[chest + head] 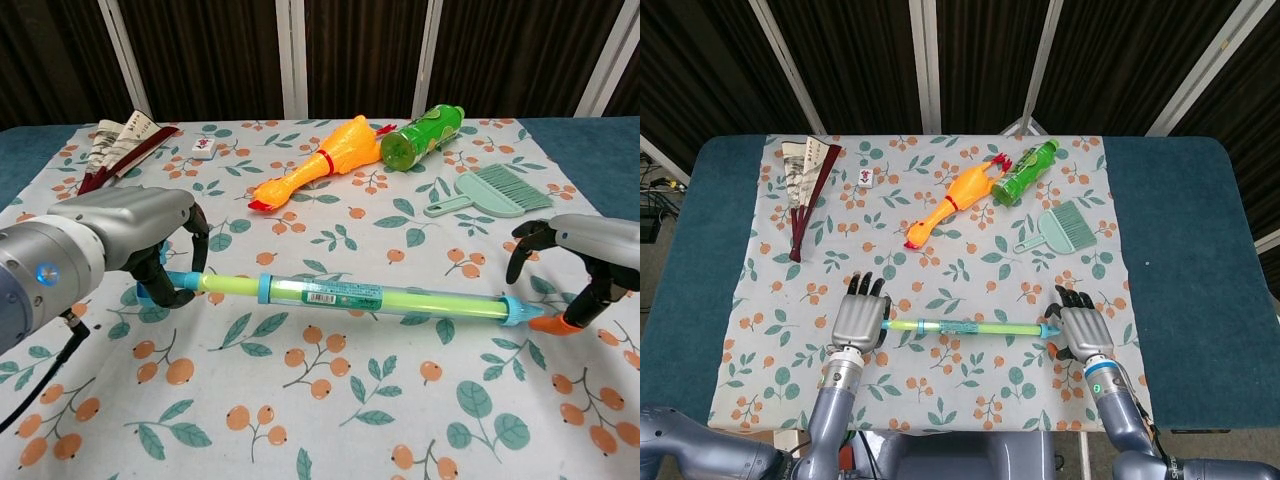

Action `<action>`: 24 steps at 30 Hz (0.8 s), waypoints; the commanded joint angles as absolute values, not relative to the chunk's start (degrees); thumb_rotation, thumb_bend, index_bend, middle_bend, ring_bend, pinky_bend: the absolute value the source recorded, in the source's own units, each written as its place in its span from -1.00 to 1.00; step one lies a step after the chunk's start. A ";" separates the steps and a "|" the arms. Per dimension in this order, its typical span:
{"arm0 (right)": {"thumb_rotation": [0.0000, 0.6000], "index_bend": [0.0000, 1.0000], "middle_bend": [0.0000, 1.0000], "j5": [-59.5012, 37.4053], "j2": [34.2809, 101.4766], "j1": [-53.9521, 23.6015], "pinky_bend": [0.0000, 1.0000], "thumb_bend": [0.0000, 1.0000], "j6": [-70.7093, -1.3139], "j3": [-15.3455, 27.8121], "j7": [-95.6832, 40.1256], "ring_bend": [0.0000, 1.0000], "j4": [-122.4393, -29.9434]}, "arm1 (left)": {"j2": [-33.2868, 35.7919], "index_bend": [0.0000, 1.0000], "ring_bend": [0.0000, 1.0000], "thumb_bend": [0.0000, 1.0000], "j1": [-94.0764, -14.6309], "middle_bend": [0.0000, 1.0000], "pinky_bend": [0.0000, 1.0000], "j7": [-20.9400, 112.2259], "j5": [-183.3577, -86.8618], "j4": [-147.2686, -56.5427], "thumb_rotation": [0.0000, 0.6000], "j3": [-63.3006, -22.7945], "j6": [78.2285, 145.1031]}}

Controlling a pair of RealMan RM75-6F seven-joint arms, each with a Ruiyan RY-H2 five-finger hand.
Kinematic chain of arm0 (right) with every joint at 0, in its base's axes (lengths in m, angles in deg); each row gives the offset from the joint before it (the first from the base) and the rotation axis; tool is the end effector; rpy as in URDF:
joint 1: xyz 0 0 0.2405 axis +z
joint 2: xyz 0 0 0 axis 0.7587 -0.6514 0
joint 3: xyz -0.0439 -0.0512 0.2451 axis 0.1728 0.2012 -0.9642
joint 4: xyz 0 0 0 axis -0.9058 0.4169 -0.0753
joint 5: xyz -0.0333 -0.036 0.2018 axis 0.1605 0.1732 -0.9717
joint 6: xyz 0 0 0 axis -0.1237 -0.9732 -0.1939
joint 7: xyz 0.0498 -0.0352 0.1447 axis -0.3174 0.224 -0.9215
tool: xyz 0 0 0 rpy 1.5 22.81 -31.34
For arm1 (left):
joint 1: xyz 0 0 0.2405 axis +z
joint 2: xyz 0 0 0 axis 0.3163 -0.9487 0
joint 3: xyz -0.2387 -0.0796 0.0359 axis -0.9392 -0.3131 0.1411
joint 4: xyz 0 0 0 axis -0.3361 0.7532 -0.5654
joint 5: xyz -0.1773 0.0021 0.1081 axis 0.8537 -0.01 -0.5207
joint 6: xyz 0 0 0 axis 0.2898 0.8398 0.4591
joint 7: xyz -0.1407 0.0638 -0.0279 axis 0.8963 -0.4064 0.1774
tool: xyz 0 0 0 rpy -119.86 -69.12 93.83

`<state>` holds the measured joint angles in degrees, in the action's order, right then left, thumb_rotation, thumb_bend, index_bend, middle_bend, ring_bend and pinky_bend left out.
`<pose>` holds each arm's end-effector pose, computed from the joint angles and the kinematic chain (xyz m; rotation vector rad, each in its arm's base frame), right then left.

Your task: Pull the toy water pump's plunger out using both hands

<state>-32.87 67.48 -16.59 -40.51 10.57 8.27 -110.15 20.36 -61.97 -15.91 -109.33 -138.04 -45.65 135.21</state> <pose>-0.1910 -0.2714 0.0017 1.6127 -1.3096 0.6411 -0.0903 0.2717 -0.0416 -1.6928 -0.9991 -0.5958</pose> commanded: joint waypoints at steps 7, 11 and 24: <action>1.00 -0.27 -1.00 -33.18 68.97 -16.53 -1.00 -0.34 -40.18 10.85 7.63 -1.00 -108.15 | 20.70 0.28 -1.00 -0.02 -61.97 -0.75 -0.95 -16.05 -109.33 -138.04 1.00 -45.54 135.05; 1.00 -0.27 -1.00 -33.37 69.90 -16.38 -1.00 -0.34 -40.00 10.86 7.50 -1.00 -107.12 | 20.78 0.28 -1.00 -0.02 -61.98 -0.75 -0.95 -16.13 -109.31 -137.95 1.00 -45.63 135.06; 1.00 -0.18 -1.00 -34.28 72.50 -15.51 -1.00 -0.34 -40.06 10.14 8.03 -1.00 -105.87 | 20.37 0.29 -1.00 -0.02 -62.13 -0.75 -0.95 -15.85 -109.05 -138.21 1.00 -46.30 134.34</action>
